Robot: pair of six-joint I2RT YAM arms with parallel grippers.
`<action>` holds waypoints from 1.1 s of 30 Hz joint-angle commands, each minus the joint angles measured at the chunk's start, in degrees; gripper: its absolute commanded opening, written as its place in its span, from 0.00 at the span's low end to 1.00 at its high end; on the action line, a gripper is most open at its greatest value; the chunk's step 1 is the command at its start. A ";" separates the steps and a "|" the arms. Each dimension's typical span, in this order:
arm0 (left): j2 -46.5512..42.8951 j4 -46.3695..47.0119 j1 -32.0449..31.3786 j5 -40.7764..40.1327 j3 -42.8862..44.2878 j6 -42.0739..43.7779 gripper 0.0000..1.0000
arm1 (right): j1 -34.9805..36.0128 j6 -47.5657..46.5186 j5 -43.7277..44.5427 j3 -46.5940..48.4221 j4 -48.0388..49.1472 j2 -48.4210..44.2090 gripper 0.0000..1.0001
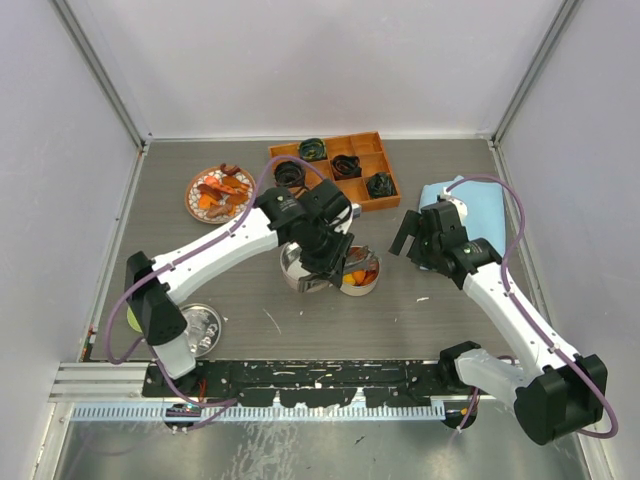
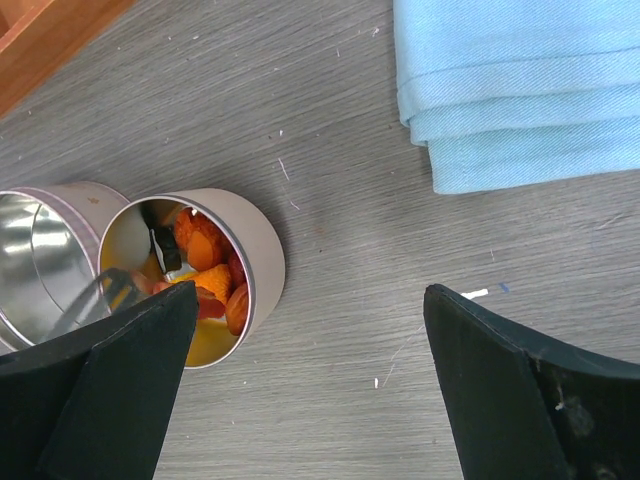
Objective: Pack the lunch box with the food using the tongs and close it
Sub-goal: Place the fake food in the packing box.
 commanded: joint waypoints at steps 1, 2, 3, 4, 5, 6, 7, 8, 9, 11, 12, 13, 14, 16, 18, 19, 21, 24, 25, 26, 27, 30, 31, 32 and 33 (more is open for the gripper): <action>0.25 -0.24 -0.99 -0.95 2.43 -0.86 0.35 | -0.26 0.38 1.05 -0.25 0.86 -1.51 1.00; 0.46 -0.23 -0.98 -1.32 2.35 -1.08 0.35 | -0.26 0.38 1.00 -0.12 0.85 -1.44 1.00; 0.75 -0.32 -1.01 -1.53 2.34 -1.12 0.35 | -0.26 0.39 1.00 -0.05 0.84 -1.38 1.00; 0.96 -0.33 -1.06 -1.46 2.23 -1.12 0.35 | -0.26 0.32 1.06 0.05 0.82 -1.34 1.00; 1.25 -0.38 -1.11 -1.46 2.20 -1.19 0.35 | -0.25 0.32 1.13 0.01 0.83 -1.27 1.00; 1.37 -0.36 -1.13 -1.54 2.12 -1.28 0.35 | -0.26 0.29 1.22 0.09 0.84 -1.31 1.00; 1.58 -0.21 -1.15 -1.84 1.86 -1.44 0.36 | -0.25 0.22 1.26 0.08 0.81 -1.27 1.00; 1.79 -0.05 -1.16 -2.35 1.82 -1.52 0.36 | -0.26 0.21 1.22 0.02 0.83 -1.25 1.00; 1.94 -0.30 -1.15 -2.85 1.81 -1.58 0.37 | -0.22 0.20 1.26 0.12 0.84 -1.24 1.00; 2.24 0.42 -1.16 -2.91 1.54 -1.65 0.39 | -0.26 0.19 1.25 -0.03 0.84 -1.20 1.00; 2.27 1.08 -1.18 -2.42 1.28 -1.76 0.43 | -0.19 0.25 1.22 -0.12 0.84 -1.20 1.00; 2.37 1.81 -1.14 -2.29 1.12 -2.05 0.44 | -0.20 0.21 1.25 -0.14 0.84 -1.15 1.00; 2.41 2.12 -1.13 -2.60 1.21 -2.35 0.44 | -0.19 0.20 1.18 -0.20 0.91 -1.14 1.00; 2.28 2.93 -1.13 -3.41 1.03 -2.72 0.45 | -0.22 0.12 1.16 -0.11 0.84 -1.06 1.00; 2.31 3.28 -1.17 -3.74 1.33 -3.01 0.49 | -0.26 0.03 1.36 -0.16 0.75 -1.19 1.00; 2.41 3.18 -1.14 -3.93 1.62 -3.06 0.49 | -0.21 0.03 1.43 -0.20 0.75 -1.25 1.00; 2.23 2.67 -1.13 -4.74 2.07 -3.22 0.48 | -0.26 -0.03 1.44 -0.06 0.75 -1.21 1.00; 1.45 2.85 -1.07 -5.57 2.07 -3.25 0.48 | -0.25 -0.15 1.53 -0.03 0.75 -1.23 1.00; 1.28 2.85 -1.07 -5.66 2.07 -3.16 0.47 | -0.26 -0.08 1.49 -0.05 0.75 -1.25 1.00; 1.06 2.73 -1.11 -5.67 2.08 -3.15 0.47 | -0.24 0.01 1.41 -0.08 0.81 -1.20 1.00; 0.91 2.70 -1.12 -5.78 2.08 -3.11 0.46 | -0.22 0.06 1.30 -0.08 0.83 -1.13 1.00; 0.53 2.04 -1.11 -6.55 2.25 -2.98 0.44 | -0.26 0.03 1.06 0.07 0.84 -0.96 1.00; 0.26 1.93 -1.05 -6.91 2.29 -2.86 0.44 | -0.24 0.03 1.07 0.06 0.84 -1.05 1.00; -0.08 1.76 -1.10 -7.51 2.39 -2.76 0.44 | -0.29 0.03 1.08 0.05 0.84 -1.14 1.00; -0.52 1.76 -1.07 -8.42 2.42 -2.76 0.44 | -0.22 0.03 1.09 0.04 0.84 -1.18 1.00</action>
